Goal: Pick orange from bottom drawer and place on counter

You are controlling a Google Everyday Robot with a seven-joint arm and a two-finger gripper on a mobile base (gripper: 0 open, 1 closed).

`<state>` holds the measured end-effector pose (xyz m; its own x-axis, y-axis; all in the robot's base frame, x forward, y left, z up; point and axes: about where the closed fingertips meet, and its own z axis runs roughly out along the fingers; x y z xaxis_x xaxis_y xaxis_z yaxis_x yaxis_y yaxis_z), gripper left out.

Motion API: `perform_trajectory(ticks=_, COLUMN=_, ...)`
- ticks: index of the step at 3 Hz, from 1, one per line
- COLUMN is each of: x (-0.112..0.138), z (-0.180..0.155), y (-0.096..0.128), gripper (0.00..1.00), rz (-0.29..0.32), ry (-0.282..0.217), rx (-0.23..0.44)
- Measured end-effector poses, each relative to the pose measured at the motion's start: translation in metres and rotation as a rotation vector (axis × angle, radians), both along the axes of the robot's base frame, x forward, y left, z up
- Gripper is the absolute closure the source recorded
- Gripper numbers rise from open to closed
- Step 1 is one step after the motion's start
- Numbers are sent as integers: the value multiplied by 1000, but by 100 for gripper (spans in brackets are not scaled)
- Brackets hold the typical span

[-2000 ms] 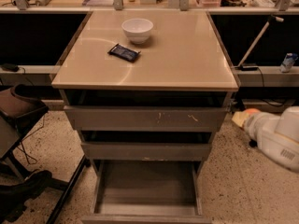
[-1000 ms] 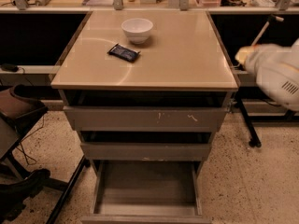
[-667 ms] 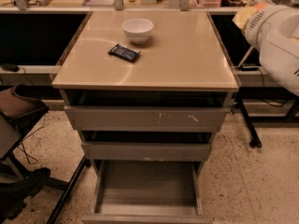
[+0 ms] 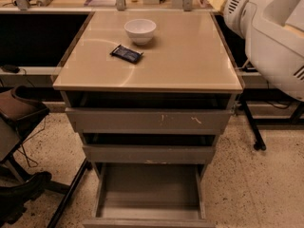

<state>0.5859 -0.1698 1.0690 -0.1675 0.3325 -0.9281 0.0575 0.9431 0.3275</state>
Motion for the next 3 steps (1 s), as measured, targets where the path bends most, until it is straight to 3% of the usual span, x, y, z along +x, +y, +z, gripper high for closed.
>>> perform_trajectory(ticks=1, x=35, z=-26, y=-9, gripper=100, rz=-30, ry=26, rx=-19)
perform_trajectory(ticks=2, x=103, z=-60, y=-7, gripper=100, rz=-53, ry=44, rx=-23)
perform_trajectory(ticks=3, x=141, z=-107, y=-4, gripper=100, rz=-67, ry=104, rx=-31)
